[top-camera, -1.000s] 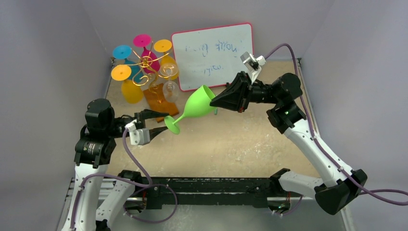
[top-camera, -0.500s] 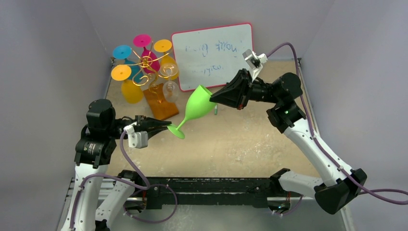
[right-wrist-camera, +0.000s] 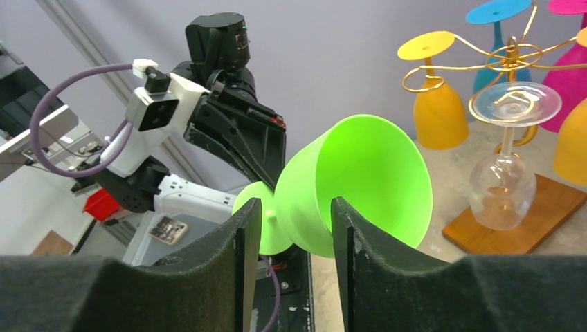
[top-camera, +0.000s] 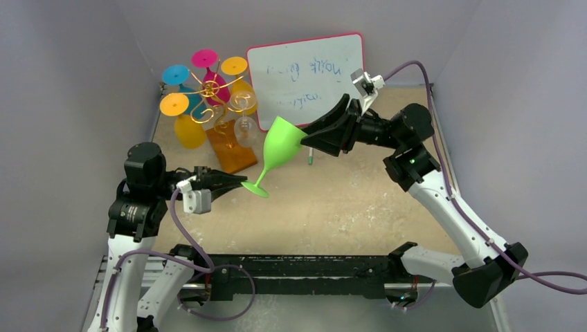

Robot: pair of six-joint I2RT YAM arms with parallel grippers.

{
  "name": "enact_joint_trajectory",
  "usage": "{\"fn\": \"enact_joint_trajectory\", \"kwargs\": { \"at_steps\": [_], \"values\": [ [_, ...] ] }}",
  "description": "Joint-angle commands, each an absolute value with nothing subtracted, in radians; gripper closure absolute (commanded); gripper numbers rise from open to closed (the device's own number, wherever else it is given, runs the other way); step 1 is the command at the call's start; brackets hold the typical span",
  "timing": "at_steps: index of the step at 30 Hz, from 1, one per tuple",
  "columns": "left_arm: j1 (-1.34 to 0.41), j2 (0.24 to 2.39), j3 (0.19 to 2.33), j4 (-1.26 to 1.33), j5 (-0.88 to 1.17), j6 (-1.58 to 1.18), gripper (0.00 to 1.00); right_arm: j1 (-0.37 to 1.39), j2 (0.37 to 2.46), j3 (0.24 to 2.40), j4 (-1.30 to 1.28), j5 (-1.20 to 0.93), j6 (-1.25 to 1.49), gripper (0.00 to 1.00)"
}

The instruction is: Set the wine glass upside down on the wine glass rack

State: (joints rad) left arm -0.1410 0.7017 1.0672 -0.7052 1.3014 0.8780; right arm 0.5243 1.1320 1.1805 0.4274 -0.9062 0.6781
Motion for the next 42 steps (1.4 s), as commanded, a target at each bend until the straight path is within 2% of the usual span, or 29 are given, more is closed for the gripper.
{"fn": "enact_joint_trajectory", "kwargs": {
  "at_steps": [1, 3, 7, 17, 20, 21, 29, 34, 42],
  "values": [
    [-0.138, 0.705, 1.094, -0.660, 1.282, 0.881, 1.00, 0.532, 1.099, 1.238, 0.396, -0.870, 0.671, 0.50],
    [-0.139, 0.705, 1.099, -0.660, 1.277, 0.884, 1.00, 0.532, 1.088, 1.245, 0.380, -0.832, 0.670, 0.41],
    [-0.140, 0.716, 1.106, -0.661, 1.267, 0.886, 1.00, 0.532, 1.063, 1.240, 0.369, -0.790, 0.673, 0.29],
    [-0.147, 0.730, 1.123, -0.656, 1.206, 0.902, 1.00, 0.532, 1.004, 1.233, 0.288, -0.731, 0.633, 0.18],
    [-0.147, 0.730, 1.131, -0.628, 1.173, 0.868, 1.00, 0.532, 0.976, 1.218, 0.261, -0.700, 0.617, 0.02],
    [-0.147, 0.729, 1.132, -0.610, 1.162, 0.841, 1.00, 0.532, 0.968, 1.213, 0.251, -0.693, 0.612, 0.00],
    [-0.147, 0.681, 1.090, -0.345, 0.945, 0.520, 1.00, 0.532, 0.937, 1.175, 0.191, -0.663, 0.585, 0.00],
    [-0.147, 0.598, 1.003, -0.024, 0.648, 0.203, 1.00, 0.532, 0.935, 1.175, 0.161, -0.653, 0.569, 0.00],
    [-0.147, 0.583, 1.048, 0.005, 0.226, -0.143, 1.00, 0.532, 0.934, 1.167, 0.134, -0.602, 0.570, 0.00]
  ]
}}
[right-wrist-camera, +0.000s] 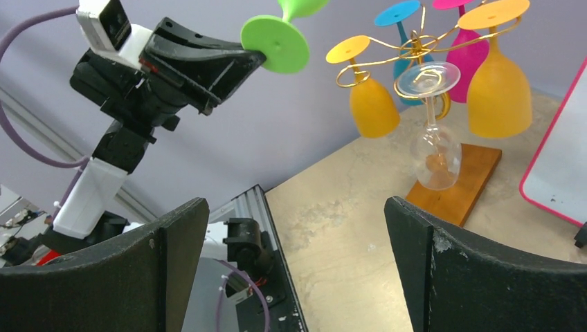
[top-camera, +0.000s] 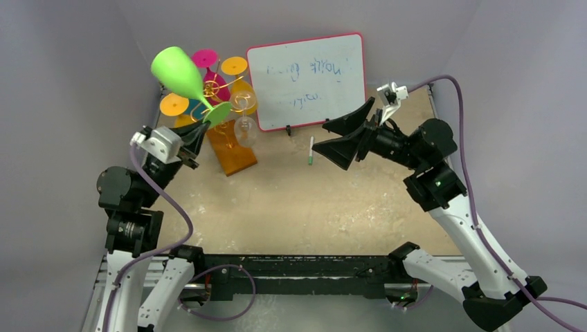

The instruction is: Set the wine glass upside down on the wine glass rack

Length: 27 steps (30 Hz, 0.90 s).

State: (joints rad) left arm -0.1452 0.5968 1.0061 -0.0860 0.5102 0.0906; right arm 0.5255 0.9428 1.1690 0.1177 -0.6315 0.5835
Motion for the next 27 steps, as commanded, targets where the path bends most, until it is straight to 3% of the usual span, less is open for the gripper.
{"fn": "enact_joint_trajectory", "kwargs": {
  "at_steps": [1, 7, 12, 15, 19, 27],
  "values": [
    [-0.147, 0.576, 1.050, -0.001, 0.192, -0.160, 1.00, 0.532, 0.936, 1.167, 0.132, -0.603, 0.572, 0.00],
    [-0.147, 0.561, 1.117, -0.100, -0.005, -0.254, 1.00, 0.532, 0.950, 1.171, 0.122, -0.587, 0.565, 0.00],
    [-0.147, 0.558, 1.188, -0.273, -0.365, -0.564, 1.00, 0.531, 0.976, 1.176, 0.118, -0.592, 0.572, 0.00],
    [-0.147, 0.574, 1.235, -0.367, -0.456, -0.678, 1.00, 0.532, 0.986, 1.182, 0.110, -0.591, 0.576, 0.00],
    [-0.147, 0.621, 1.326, -0.530, -0.520, -0.837, 1.00, 0.532, 0.988, 1.188, 0.098, -0.580, 0.578, 0.00],
    [-0.147, 0.711, 1.380, -0.758, -0.447, -1.049, 1.00, 0.532, 0.984, 1.171, 0.090, -0.562, 0.581, 0.00]
  ]
}}
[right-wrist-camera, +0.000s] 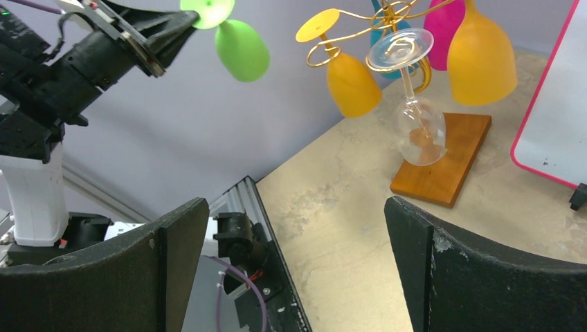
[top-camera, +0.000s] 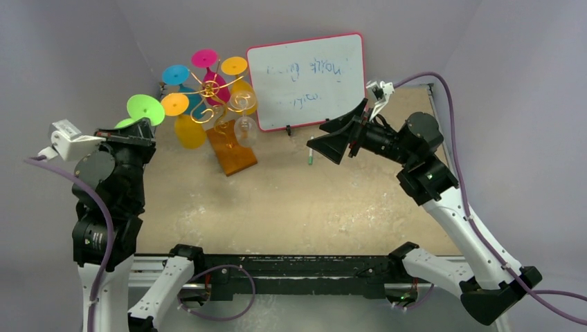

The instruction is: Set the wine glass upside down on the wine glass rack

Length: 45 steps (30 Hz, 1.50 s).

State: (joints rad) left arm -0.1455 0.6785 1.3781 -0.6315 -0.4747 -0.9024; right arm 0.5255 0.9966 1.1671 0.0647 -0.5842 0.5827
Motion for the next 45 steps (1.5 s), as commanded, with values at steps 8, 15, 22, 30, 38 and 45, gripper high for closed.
{"fn": "enact_joint_trajectory", "kwargs": {
  "at_steps": [8, 15, 22, 30, 38, 45],
  "values": [
    [-0.147, 0.710, 1.350, -0.796, -0.295, -1.136, 1.00, 0.531, 0.989, 1.170, 0.103, -0.551, 0.599, 0.00],
    [-0.147, 0.694, 1.287, -0.755, -0.167, -1.195, 1.00, 0.532, 1.016, 1.208, 0.070, -0.554, 0.600, 0.00],
    [-0.147, 0.726, 1.292, -0.748, -0.067, -1.264, 1.00, 0.531, 0.963, 1.205, 0.049, -0.507, 0.622, 0.00],
    [-0.147, 0.745, 1.274, -0.695, -0.019, -1.340, 1.00, 0.532, 0.960, 1.198, 0.049, -0.502, 0.616, 0.00],
    [-0.147, 0.790, 1.240, -0.595, 0.037, -1.415, 1.00, 0.532, 0.950, 1.188, 0.043, -0.491, 0.602, 0.00],
    [-0.148, 0.831, 1.204, -0.507, 0.051, -1.440, 1.00, 0.532, 0.954, 1.203, 0.030, -0.475, 0.583, 0.00]
  ]
}}
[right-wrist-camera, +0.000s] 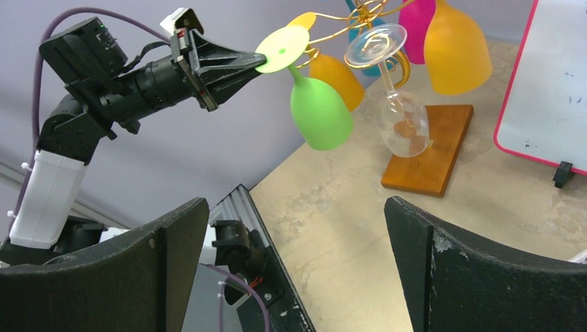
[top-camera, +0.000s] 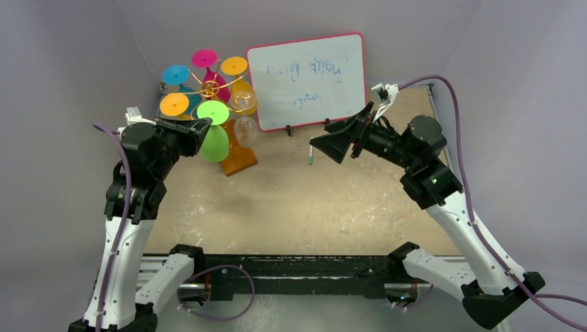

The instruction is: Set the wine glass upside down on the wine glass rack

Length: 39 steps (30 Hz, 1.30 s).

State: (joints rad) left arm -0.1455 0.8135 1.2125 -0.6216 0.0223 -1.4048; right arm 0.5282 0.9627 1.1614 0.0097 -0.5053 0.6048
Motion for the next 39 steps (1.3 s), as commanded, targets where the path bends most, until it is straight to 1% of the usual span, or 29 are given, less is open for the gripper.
{"fn": "enact_joint_trajectory", "kwargs": {
  "at_steps": [1, 13, 39],
  "values": [
    [-0.147, 0.836, 1.201, -0.501, 0.052, -1.441, 1.00, 0.532, 0.955, 1.203, 0.030, -0.474, 0.582, 0.00],
    [-0.147, 0.866, 1.172, -0.406, -0.002, -1.448, 1.00, 0.531, 0.966, 1.201, 0.023, -0.463, 0.563, 0.00],
    [-0.147, 0.884, 1.154, -0.365, -0.098, -1.418, 1.00, 0.532, 0.946, 1.201, 0.021, -0.465, 0.541, 0.00]
  ]
}}
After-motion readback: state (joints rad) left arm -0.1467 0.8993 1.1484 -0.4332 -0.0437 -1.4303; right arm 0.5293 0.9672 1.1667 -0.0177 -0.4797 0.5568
